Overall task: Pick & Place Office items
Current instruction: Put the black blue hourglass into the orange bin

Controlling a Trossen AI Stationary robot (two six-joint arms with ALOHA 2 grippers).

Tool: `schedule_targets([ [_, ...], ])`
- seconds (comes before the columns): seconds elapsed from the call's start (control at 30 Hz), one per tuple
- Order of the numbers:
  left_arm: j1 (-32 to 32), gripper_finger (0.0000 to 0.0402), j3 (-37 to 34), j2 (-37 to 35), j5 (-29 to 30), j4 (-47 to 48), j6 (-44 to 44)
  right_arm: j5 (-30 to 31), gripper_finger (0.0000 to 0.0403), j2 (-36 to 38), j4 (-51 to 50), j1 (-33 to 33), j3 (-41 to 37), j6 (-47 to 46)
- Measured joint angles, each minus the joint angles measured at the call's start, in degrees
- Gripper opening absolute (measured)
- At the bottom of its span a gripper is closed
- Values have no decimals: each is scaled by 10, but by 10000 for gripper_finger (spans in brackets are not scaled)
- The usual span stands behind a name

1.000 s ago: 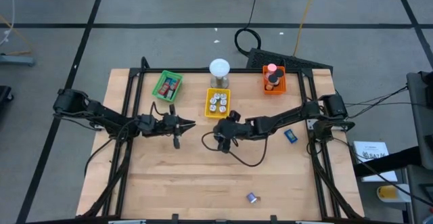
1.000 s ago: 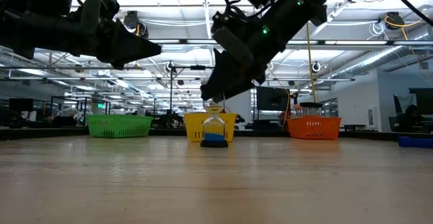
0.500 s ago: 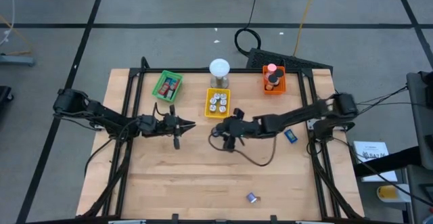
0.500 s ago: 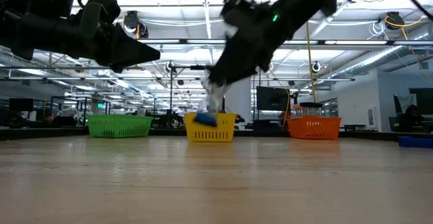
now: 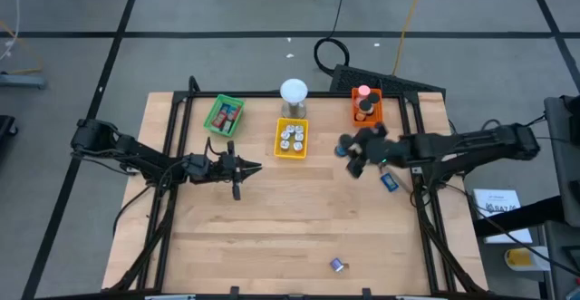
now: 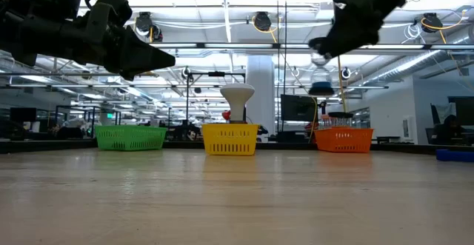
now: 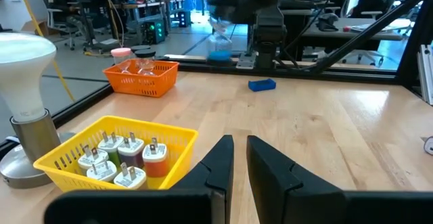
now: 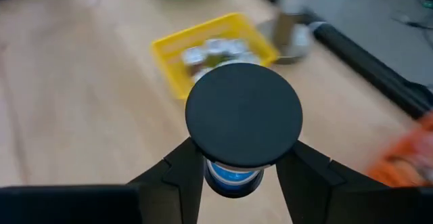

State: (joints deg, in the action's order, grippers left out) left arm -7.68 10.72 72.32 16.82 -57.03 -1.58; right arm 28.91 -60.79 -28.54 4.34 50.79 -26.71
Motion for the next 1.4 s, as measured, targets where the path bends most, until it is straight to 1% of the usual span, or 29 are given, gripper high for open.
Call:
schedule_targets([
  [0.13, 0, 47, 0, 0, 0, 0, 3, 30, 147, 75, -37, -50, -54, -11],
  [0.23, 0, 47, 0, 0, 0, 0, 6, 44, 150, 118, -34, -98, -89, -8],
  [0.43, 0, 47, 0, 0, 0, 0, 9, 42, 148, 158, -32, -210, -132, 23],
  [0.57, 0, 47, 0, 0, 0, 0, 9, 41, 153, 159, -25, -269, -145, 42],
  [0.8, 0, 47, 0, 0, 0, 0, 9, 36, 151, 158, 67, -338, -180, 83],
  [0.93, 0, 47, 0, 0, 0, 0, 9, -3, 153, 158, 101, -376, -198, 95],
  [1.07, 0, 47, 0, 0, 0, 0, 9, -20, 152, 156, 142, -405, -217, 106],
  [1.17, 0, 47, 0, 0, 0, 1, 9, -38, 153, 153, 150, -424, -227, 109],
  [1.3, 0, 47, 0, 0, 0, 1, 9, -65, 155, 142, 175, -436, -240, 110],
  [1.4, 0, 47, 0, 0, 0, 1, 9, -69, 155, 128, 205, -438, -252, 112],
])
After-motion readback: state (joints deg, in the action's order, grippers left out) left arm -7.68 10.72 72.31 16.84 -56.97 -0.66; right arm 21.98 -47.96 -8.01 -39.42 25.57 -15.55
